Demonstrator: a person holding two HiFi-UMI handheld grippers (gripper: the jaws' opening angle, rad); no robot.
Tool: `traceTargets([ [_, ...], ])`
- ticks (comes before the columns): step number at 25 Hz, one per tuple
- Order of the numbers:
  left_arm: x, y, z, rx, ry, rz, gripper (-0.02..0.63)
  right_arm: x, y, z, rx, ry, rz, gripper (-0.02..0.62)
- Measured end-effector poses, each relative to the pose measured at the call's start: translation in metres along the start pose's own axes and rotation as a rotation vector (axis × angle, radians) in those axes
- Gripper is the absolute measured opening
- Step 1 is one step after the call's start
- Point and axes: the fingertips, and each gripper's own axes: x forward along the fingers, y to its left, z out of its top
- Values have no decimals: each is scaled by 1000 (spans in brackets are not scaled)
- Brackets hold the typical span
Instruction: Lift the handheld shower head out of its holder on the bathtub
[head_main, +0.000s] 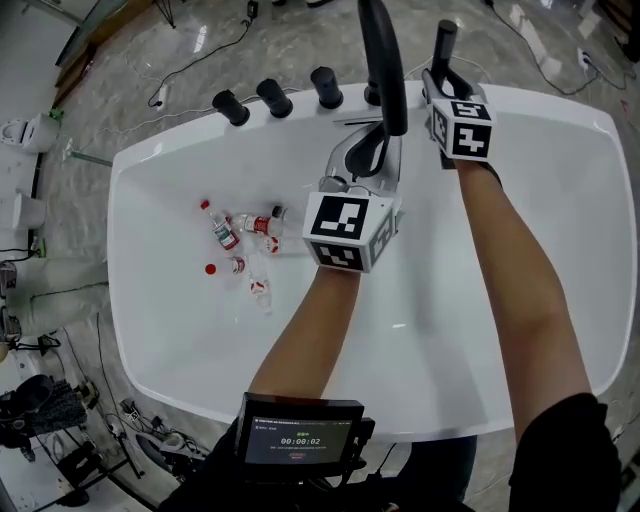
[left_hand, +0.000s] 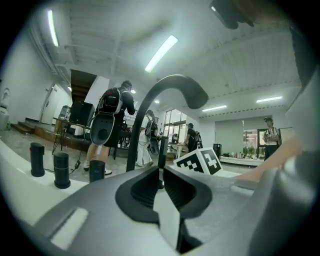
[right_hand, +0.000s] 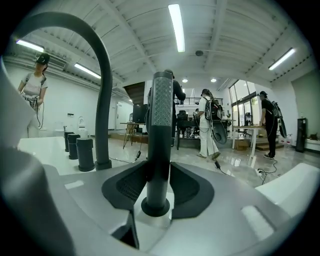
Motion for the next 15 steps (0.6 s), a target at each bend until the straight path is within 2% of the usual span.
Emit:
traceTargets([
  [3, 4, -1, -7, -1, -15, -9, 20, 8, 1, 5, 3, -30, 21, 153],
  [7, 3, -1, -19, -15, 6, -3, 21, 8, 4, 4, -3, -18, 26, 153],
  [15, -27, -5, 23, -42, -11, 37, 20, -35, 10, 43, -3, -13, 20, 150],
])
